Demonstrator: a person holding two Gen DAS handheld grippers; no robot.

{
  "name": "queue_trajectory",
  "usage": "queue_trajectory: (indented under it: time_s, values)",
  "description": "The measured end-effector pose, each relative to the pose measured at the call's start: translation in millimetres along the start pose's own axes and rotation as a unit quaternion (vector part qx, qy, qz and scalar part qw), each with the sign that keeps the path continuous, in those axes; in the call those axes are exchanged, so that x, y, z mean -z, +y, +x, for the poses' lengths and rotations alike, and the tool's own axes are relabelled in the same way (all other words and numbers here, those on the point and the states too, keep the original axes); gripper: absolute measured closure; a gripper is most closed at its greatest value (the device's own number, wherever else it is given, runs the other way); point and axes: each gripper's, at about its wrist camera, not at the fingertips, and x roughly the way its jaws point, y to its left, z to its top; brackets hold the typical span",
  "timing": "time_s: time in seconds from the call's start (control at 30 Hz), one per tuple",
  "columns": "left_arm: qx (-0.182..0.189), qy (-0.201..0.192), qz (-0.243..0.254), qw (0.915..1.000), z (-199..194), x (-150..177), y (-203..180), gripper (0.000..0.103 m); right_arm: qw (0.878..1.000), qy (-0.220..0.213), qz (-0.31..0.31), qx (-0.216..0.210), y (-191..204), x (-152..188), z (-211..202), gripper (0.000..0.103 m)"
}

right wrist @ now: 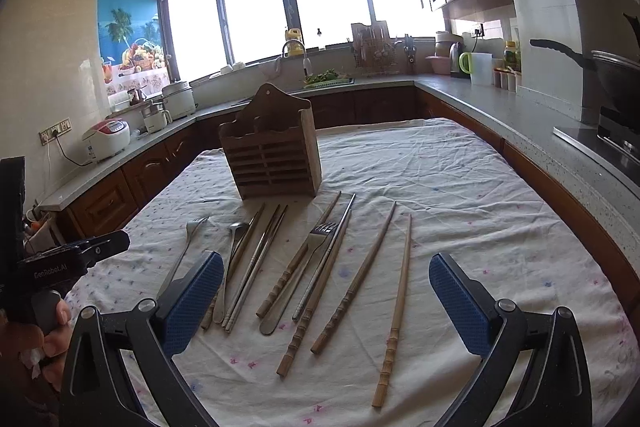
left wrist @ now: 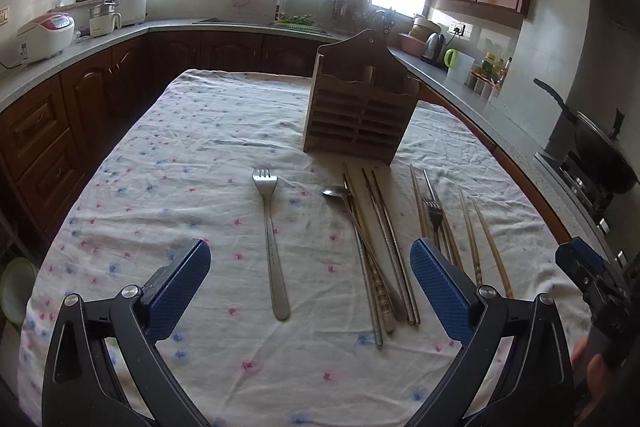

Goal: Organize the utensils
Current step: 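Close the left tool on the steel spoon while the right tool grasps a wooden chopstick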

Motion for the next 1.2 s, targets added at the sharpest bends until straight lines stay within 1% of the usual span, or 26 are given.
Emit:
queue_trajectory:
  time_s: [0.2,0.27,0.37,0.5,0.57,0.63,0.67,0.73,0.77,0.8,0.83,1.03,1.1,1.2]
  values:
    - [0.014,0.045,-0.008,0.9989,30,-13,-2,0.009,1.000,0.022,0.021,0.001,-12,-12,18,0.001]
    - [0.022,0.064,-0.015,0.9976,40,-16,-1,0.015,0.999,0.029,0.024,0.005,-15,-17,27,0.001]
    - [0.034,0.086,-0.023,0.9954,56,-23,-1,0.020,0.998,0.043,0.036,0.004,-21,-23,41,0.006]
    - [0.042,0.105,-0.018,0.9934,76,-33,-6,0.026,0.997,0.066,0.049,0.000,-27,-32,60,0.020]
    - [0.045,0.116,-0.013,0.9921,86,-37,-10,0.031,0.996,0.078,0.052,-0.003,-27,-34,70,0.027]
    - [0.050,0.128,-0.010,0.9905,97,-40,-12,0.036,0.995,0.089,0.053,-0.005,-27,-35,80,0.038]
    - [0.053,0.133,-0.010,0.9896,102,-41,-14,0.039,0.994,0.096,0.052,-0.005,-26,-36,86,0.040]
    - [0.057,0.145,-0.010,0.9878,114,-44,-16,0.044,0.992,0.113,0.057,-0.008,-26,-35,99,0.053]
    - [0.059,0.150,-0.010,0.9869,119,-44,-16,0.047,0.990,0.124,0.060,-0.009,-26,-35,105,0.056]
    - [0.060,0.155,-0.010,0.9860,124,-44,-17,0.049,0.989,0.133,0.062,-0.011,-26,-34,112,0.063]
    - [0.062,0.160,-0.010,0.9851,130,-45,-18,0.053,0.988,0.141,0.064,-0.013,-25,-33,119,0.068]
    - [0.068,0.185,-0.009,0.9804,153,-43,-19,0.064,0.982,0.177,0.064,-0.011,-25,-29,152,0.077]
    - [0.068,0.191,-0.010,0.9792,160,-43,-18,0.066,0.980,0.186,0.064,-0.012,-24,-28,161,0.079]
    - [0.069,0.198,-0.014,0.9776,168,-42,-15,0.074,0.978,0.198,0.060,-0.005,-24,-26,173,0.083]
